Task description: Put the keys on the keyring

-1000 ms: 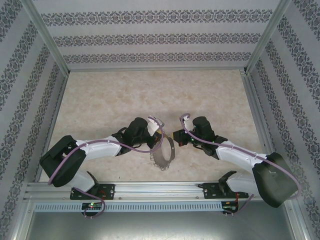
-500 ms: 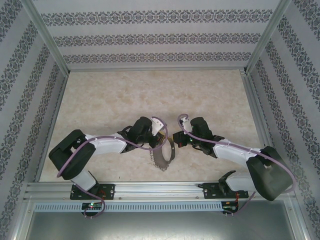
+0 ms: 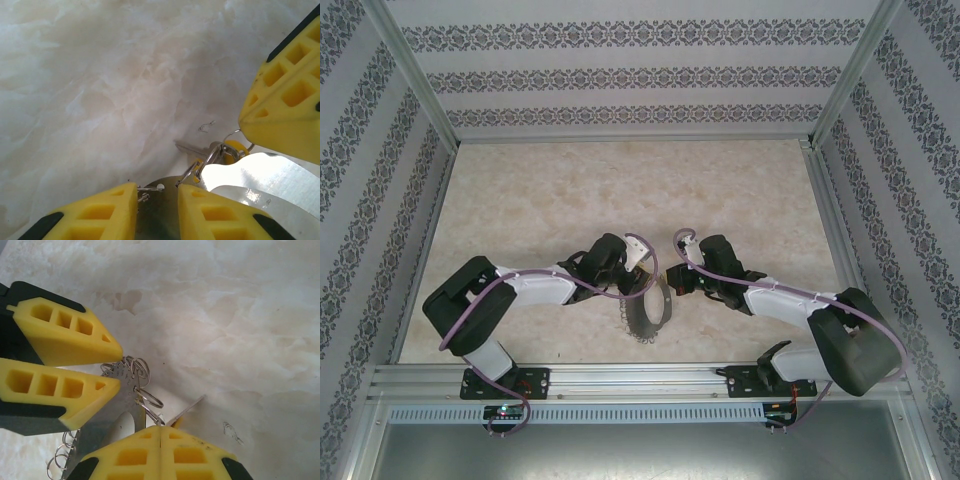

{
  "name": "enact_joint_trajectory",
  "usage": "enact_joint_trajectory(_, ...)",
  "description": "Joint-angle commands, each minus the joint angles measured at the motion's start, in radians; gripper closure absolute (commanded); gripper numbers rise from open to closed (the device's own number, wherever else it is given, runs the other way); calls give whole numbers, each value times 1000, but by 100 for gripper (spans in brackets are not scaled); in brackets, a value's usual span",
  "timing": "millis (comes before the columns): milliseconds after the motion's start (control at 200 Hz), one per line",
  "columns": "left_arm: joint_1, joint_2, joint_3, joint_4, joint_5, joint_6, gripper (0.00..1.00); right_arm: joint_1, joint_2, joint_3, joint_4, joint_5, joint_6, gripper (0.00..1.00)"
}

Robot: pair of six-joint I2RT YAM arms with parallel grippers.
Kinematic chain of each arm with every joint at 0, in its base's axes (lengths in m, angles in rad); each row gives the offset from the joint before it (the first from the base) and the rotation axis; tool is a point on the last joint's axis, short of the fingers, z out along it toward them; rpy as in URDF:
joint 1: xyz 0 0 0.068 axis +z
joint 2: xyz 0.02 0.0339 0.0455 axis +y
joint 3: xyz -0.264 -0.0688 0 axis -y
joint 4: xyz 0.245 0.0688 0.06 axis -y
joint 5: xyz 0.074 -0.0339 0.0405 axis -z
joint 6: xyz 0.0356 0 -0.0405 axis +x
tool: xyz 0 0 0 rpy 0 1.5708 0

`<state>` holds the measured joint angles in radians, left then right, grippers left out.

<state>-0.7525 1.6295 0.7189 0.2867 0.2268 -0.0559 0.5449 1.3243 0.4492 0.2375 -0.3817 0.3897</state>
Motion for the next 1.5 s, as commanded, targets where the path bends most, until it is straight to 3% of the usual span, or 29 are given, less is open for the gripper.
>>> enact_joint_trajectory(0, 1, -44, -14, -15, 17, 14, 72, -7, 10, -18, 36, 8, 1, 100)
enact_joint_trajectory(340, 1, -3, 54, -56, 204, 31, 72, -8, 2, -21, 34, 17, 3, 100)
enact_joint_trajectory(1284, 2, 139, 146, -48, 267, 65, 73, -8, 0, -28, 42, 20, 4, 100)
enact_joint_trajectory(1414, 2, 149, 154, -46, 273, 68, 83, -8, 6, -28, 45, 20, 4, 100)
enact_joint_trajectory(1494, 2, 151, 155, -43, 273, 67, 96, -8, 6, -29, 45, 21, 3, 100)
